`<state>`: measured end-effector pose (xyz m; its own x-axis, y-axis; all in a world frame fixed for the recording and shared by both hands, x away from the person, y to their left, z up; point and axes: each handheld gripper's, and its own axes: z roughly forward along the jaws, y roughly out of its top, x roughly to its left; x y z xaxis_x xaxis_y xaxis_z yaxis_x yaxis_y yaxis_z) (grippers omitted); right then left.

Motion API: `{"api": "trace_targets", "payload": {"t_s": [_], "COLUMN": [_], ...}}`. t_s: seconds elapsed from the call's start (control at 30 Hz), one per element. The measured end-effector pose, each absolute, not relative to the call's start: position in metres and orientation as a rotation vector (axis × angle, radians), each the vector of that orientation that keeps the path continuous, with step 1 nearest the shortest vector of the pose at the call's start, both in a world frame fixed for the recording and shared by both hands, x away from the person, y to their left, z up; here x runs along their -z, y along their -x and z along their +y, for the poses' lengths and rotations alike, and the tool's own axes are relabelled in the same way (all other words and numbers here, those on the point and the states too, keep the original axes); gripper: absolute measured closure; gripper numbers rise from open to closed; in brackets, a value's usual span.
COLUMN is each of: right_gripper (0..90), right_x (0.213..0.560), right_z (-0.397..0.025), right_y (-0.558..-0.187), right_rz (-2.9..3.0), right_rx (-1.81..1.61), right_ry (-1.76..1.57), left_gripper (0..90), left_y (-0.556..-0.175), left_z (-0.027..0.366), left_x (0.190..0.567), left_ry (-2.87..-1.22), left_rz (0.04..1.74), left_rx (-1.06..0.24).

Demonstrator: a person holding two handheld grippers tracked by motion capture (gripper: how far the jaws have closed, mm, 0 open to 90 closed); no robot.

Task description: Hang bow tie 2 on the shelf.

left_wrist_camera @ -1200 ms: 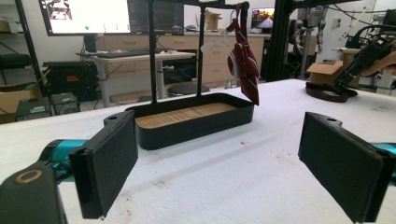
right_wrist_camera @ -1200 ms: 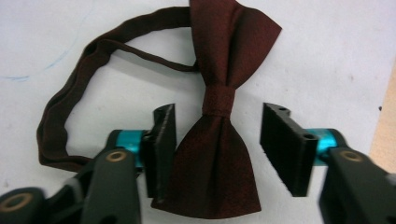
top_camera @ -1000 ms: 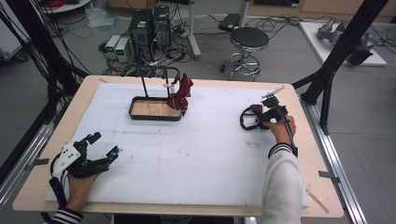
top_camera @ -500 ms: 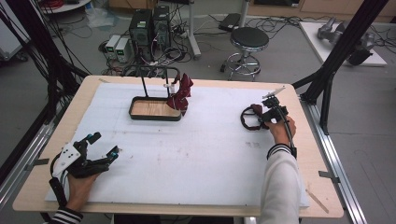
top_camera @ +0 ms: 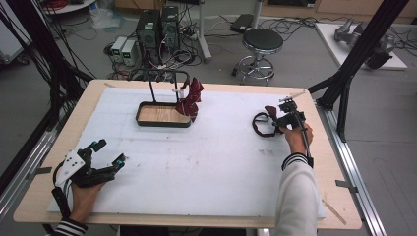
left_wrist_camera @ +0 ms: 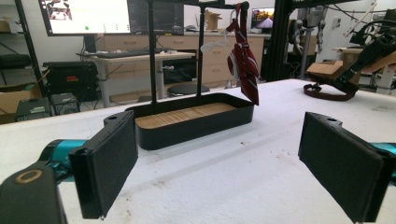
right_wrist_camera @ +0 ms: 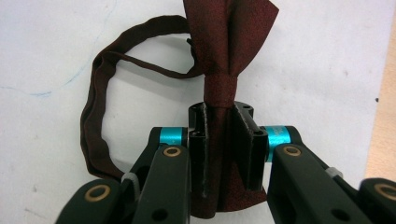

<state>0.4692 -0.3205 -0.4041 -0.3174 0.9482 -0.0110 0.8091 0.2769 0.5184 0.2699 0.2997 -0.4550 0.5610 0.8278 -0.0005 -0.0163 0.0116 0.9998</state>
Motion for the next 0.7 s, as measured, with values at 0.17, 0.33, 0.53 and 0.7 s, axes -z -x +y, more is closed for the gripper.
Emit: {"api": "trace_targets", "payload": {"t_s": [0.17, 0.33, 0.53, 0.7], "right_gripper": [77.3, 77.3, 77.3, 77.3], "right_x": [0.401, 0.396, 0.384, 0.372], "right_z": [-0.322, -0.322, -0.319, -0.314], "right_y": [-0.465, -0.459, -0.447, -0.439], "right_rz": [2.208, 2.18, 2.112, 2.078], "right_rx": [-0.649, -0.714, -0.863, -0.938], "right_ry": [-1.605, -1.581, -1.537, -1.48], "left_gripper": [12.3, 12.4, 12.3, 12.3], "left_y": [-0.27, -0.27, -0.27, -0.27], "left_z": [0.3, 0.299, 0.299, 0.299], "left_x": [0.455, 0.455, 0.455, 0.455], "left_ry": [-1.415, -1.414, -1.415, -1.416], "left_rz": [0.751, 0.75, 0.75, 0.749], "left_rx": [-0.766, -0.766, -0.766, -0.766]}}
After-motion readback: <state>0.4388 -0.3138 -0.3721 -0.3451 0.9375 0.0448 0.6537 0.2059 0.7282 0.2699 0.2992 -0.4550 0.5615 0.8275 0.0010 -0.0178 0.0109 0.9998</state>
